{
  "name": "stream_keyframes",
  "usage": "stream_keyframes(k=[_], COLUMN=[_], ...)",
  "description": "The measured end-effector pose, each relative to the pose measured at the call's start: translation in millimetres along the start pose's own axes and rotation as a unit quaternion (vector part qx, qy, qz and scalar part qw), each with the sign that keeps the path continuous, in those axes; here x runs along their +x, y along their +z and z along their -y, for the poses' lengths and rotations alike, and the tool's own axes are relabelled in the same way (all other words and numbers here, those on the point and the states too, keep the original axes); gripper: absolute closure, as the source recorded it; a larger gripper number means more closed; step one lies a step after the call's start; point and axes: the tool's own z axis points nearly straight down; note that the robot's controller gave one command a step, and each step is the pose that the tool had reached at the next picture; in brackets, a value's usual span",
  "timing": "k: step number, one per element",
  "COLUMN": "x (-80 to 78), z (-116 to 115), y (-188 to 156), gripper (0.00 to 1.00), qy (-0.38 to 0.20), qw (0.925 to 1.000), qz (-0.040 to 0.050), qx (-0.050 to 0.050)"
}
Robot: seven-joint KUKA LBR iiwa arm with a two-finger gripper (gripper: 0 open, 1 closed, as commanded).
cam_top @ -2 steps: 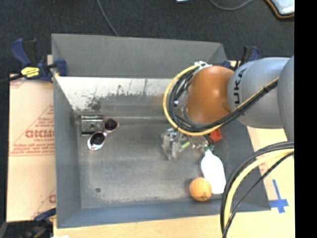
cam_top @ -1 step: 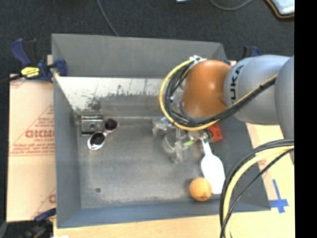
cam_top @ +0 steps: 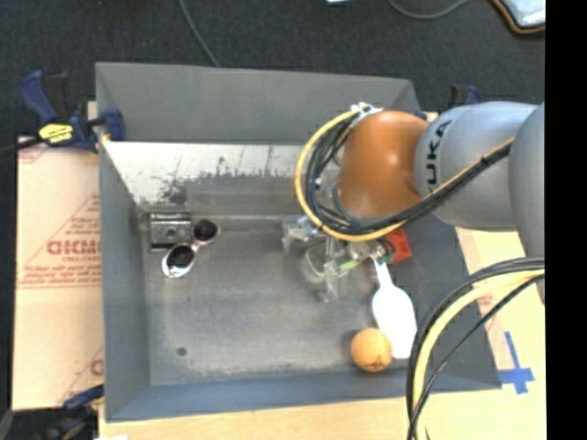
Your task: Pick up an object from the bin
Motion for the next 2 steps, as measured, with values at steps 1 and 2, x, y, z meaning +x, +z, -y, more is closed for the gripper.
stream_keyframes(k=[1,2], x=[20.8,12.8], z=[31.0,44.4], y=[2.2,3.7], gripper=[0.00,1.00], qy=[-0.037,-0.050], qw=[0.9993,0.9988], qz=[0.0009,0.0021], qx=[0.001,0.000])
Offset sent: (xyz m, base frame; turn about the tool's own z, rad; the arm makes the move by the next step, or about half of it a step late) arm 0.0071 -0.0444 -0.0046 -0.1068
